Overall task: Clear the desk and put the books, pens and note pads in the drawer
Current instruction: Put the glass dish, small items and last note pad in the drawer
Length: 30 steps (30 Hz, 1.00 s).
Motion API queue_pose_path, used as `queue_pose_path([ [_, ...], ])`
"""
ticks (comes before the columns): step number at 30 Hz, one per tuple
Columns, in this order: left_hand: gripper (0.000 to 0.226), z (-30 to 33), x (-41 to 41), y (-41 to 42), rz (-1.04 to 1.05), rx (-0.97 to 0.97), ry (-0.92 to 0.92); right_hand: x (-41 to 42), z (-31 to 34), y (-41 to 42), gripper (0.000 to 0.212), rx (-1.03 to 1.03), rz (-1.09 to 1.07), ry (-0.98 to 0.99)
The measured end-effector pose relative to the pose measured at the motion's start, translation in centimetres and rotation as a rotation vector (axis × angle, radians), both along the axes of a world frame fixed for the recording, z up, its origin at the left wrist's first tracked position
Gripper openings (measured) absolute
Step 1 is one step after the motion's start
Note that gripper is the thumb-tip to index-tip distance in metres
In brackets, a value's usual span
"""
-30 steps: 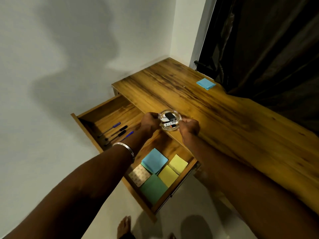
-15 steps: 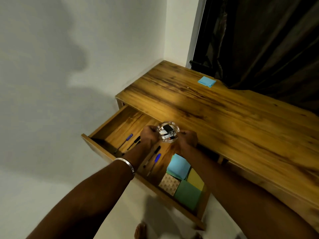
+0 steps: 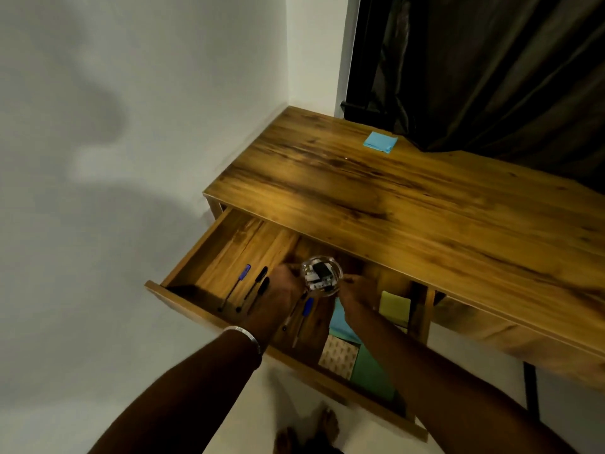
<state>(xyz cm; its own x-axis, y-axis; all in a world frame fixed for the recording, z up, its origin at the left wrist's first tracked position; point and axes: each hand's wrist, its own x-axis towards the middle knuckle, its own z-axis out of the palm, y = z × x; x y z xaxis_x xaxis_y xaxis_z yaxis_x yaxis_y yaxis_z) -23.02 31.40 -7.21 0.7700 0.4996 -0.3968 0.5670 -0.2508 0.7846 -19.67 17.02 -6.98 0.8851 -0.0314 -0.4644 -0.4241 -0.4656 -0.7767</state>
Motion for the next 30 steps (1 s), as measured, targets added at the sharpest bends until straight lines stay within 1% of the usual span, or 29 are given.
queue_pose_path([
  [3,0.019,-1.5,0.5,0.5,-0.017,-0.002,0.020,0.7,-1.7,0.9,0.023,-0.043,-0.047,-0.023],
  [4,0.022,-2.4,0.9,0.7,-0.024,-0.025,0.019,0.9,-2.4,1.2,0.022,-0.068,-0.060,-0.033],
  [7,0.040,-8.0,2.6,2.2,-0.043,-0.082,0.007,1.8,-4.9,1.3,0.023,-0.100,-0.041,0.001],
  [8,0.040,-8.3,2.8,2.2,-0.033,-0.090,0.016,1.8,-4.5,1.3,0.023,-0.089,-0.040,0.010],
  [9,0.036,-8.2,2.9,2.2,-0.034,-0.117,0.025,1.9,-4.4,1.2,0.023,-0.067,-0.040,0.020],
  [11,0.016,-6.2,3.0,1.6,-0.065,-0.135,0.041,2.1,-3.9,1.2,0.023,-0.016,-0.036,0.051],
  [12,0.010,-4.5,2.9,1.2,-0.058,-0.137,0.033,2.3,-3.9,1.2,0.023,0.010,-0.032,0.072],
  [13,0.009,-3.5,3.1,1.1,-0.055,-0.147,0.021,2.6,-4.0,1.2,0.024,0.028,-0.032,0.090],
  [14,0.014,-3.6,3.5,1.2,-0.059,-0.161,0.027,2.9,-4.0,1.2,0.024,0.044,-0.032,0.108],
  [15,0.024,-5.2,4.1,1.9,-0.053,-0.200,0.027,3.2,-4.3,1.2,0.025,0.064,-0.032,0.121],
  [16,0.033,-5.3,4.5,2.3,-0.054,-0.192,0.041,3.5,-4.3,1.4,0.026,0.090,-0.040,0.136],
  [17,0.034,-5.6,4.9,2.7,-0.074,-0.198,0.059,3.8,-4.4,1.5,0.027,0.117,-0.057,0.149],
  [19,0.010,-5.8,5.6,3.2,-0.128,-0.238,0.033,4.4,-4.5,2.0,0.028,0.116,-0.065,0.158],
  [20,0.008,-4.3,5.6,2.9,-0.125,-0.267,0.016,4.8,-4.9,2.2,0.028,0.098,-0.067,0.159],
  [22,0.017,-2.8,6.2,2.9,-0.115,-0.348,0.010,5.4,-5.0,2.6,0.032,0.127,-0.098,0.186],
  [24,0.020,-2.7,6.7,3.1,-0.149,-0.409,0.003,5.9,-5.0,3.0,0.033,0.157,-0.116,0.199],
  [27,0.025,-2.2,7.6,3.3,-0.179,-0.326,0.004,6.3,-5.3,3.4,0.036,0.161,-0.141,0.194],
  [30,0.032,-2.2,8.3,3.4,-0.169,-0.334,-0.035,6.7,-6.4,4.0,0.044,0.168,-0.180,0.213],
])
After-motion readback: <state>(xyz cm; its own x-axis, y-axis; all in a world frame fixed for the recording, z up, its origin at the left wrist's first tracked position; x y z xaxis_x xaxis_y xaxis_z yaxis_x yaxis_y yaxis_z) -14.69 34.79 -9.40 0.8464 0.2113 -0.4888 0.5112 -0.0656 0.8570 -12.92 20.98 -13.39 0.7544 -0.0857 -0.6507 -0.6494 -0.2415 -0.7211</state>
